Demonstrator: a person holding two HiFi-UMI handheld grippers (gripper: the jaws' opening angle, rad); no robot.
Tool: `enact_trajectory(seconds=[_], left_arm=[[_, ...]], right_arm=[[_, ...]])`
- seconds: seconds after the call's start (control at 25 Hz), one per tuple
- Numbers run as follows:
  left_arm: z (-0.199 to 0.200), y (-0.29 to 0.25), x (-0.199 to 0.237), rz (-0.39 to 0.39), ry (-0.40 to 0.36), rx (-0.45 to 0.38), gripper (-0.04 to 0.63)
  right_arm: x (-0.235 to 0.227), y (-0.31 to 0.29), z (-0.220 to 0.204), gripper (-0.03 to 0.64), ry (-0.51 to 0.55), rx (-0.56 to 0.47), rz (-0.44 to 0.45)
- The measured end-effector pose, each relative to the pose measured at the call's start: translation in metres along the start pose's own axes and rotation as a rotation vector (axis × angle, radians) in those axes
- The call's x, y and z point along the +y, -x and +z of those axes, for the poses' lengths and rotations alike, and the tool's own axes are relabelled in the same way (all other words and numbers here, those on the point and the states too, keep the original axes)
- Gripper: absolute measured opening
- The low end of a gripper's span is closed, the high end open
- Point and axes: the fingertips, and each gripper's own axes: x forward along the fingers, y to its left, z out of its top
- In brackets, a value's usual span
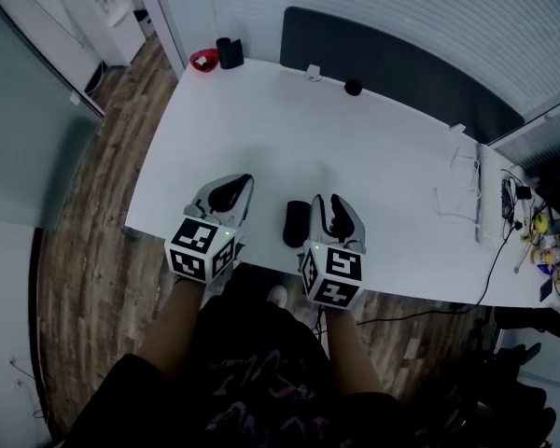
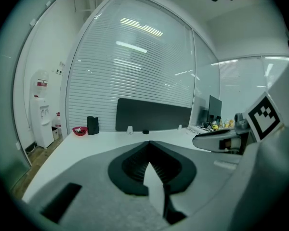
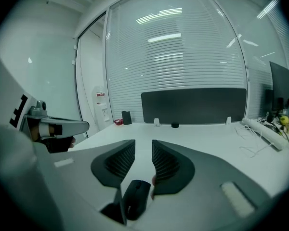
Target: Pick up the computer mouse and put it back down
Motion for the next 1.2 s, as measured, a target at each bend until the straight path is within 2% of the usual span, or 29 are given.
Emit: enact_trajectory(seconds=[0.36,1.2], left_arm=[[0.026,0.003,-0.011,0.01,-0.016,-0.064,0.002],[0.072,0.008,-0.047,0.005,-0.087,-0.192,0.002]], right_arm=[[-0.008,0.013,0.03,0.061,0.023,-0.087,0.006],[-0.033,0.048,0.075,0.011,0.063,-0.25,0.002]])
